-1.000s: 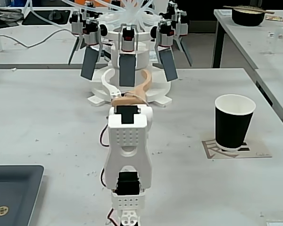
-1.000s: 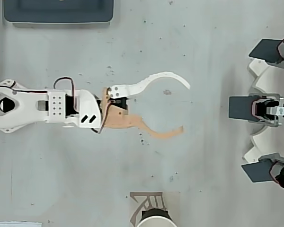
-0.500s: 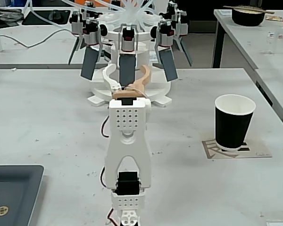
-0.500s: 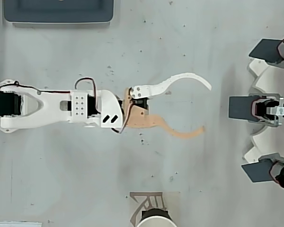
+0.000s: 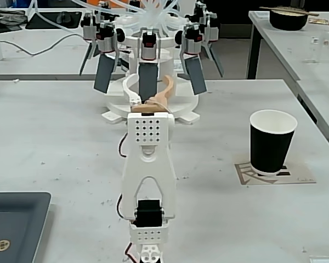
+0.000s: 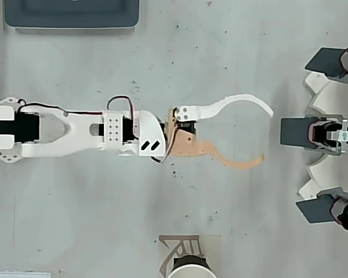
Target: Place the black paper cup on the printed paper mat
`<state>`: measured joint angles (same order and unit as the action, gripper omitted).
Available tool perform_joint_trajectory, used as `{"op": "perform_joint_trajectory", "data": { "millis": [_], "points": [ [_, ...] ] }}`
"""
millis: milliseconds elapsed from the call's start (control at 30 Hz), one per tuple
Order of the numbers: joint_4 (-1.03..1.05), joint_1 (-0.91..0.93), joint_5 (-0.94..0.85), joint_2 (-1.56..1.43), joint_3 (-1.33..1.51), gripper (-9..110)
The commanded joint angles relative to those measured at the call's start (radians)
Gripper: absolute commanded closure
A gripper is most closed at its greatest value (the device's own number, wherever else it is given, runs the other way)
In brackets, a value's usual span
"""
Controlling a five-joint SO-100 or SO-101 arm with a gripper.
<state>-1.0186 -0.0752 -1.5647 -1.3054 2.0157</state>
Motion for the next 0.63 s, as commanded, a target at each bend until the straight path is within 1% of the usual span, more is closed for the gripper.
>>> {"op": "perform_joint_trajectory", "data": {
  "millis": [0,267,600],
  "points": [
    [0.005,-0.008,0.011,-0.005,-0.046,88],
    [0.005,-0.009,0.015,0.02,-0.052,92],
    [0.002,-0.009,0.021,0.023,-0.049,91]
  ]
}}
